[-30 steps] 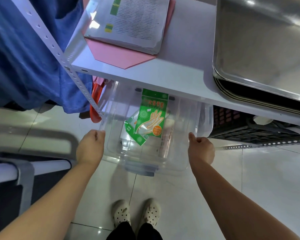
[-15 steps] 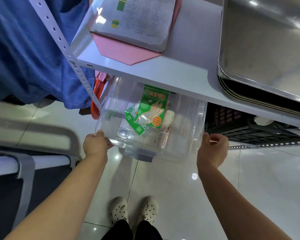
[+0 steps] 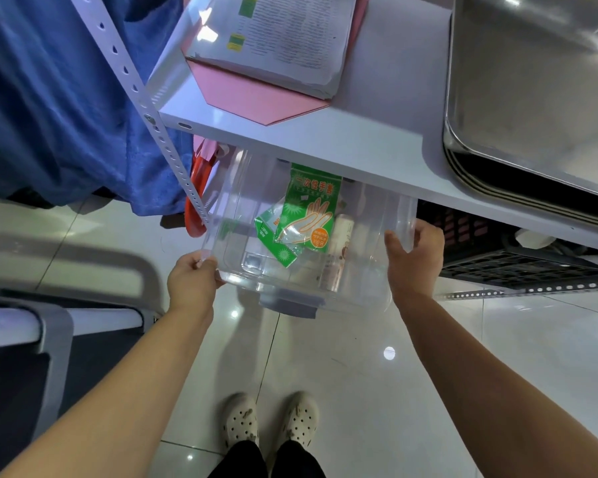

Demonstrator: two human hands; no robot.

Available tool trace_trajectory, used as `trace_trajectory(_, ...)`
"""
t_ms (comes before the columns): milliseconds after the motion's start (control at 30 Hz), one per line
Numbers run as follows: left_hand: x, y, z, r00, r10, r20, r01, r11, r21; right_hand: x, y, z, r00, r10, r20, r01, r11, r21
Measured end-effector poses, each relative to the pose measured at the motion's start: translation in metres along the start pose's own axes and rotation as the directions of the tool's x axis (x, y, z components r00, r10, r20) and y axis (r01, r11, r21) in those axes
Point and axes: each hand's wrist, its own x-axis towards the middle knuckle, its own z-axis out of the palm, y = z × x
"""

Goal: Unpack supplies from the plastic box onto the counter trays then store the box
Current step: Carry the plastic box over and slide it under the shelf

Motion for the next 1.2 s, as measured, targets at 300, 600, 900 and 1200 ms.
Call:
trace_trajectory(300, -0.003, 0.002, -0.027, 0.994, -0.095, -0.054, 0.093, 0.995, -0.036, -0.054, -0.029, 0.018, 0.968, -0.245, 0.059, 0.249, 0.964, -0.091)
trace_trajectory(600, 0.002, 0.024, -0.048, 0.988, -0.099, 0.119, 0.105, 0.993, -0.045, -0.096, -0.070, 0.067, 0.841, -0.500, 0.206, 0.535, 0.824, -0.186)
trace_trajectory(900, 0.021, 0.023, -0.071, 0.949, -0.141, 0.281, 0.161, 0.986, -0.047, -0.115, -0.103, 0.115, 0.695, -0.593, 0.406, 0.672, 0.737, -0.075)
trace_trajectory(1200, 0.027, 0.023, -0.075, 0.946, -0.110, 0.306, 0.142, 0.986, -0.084, -0.120, -0.116, 0.126, 0.479, -0.734, 0.482, 0.820, 0.570, 0.052)
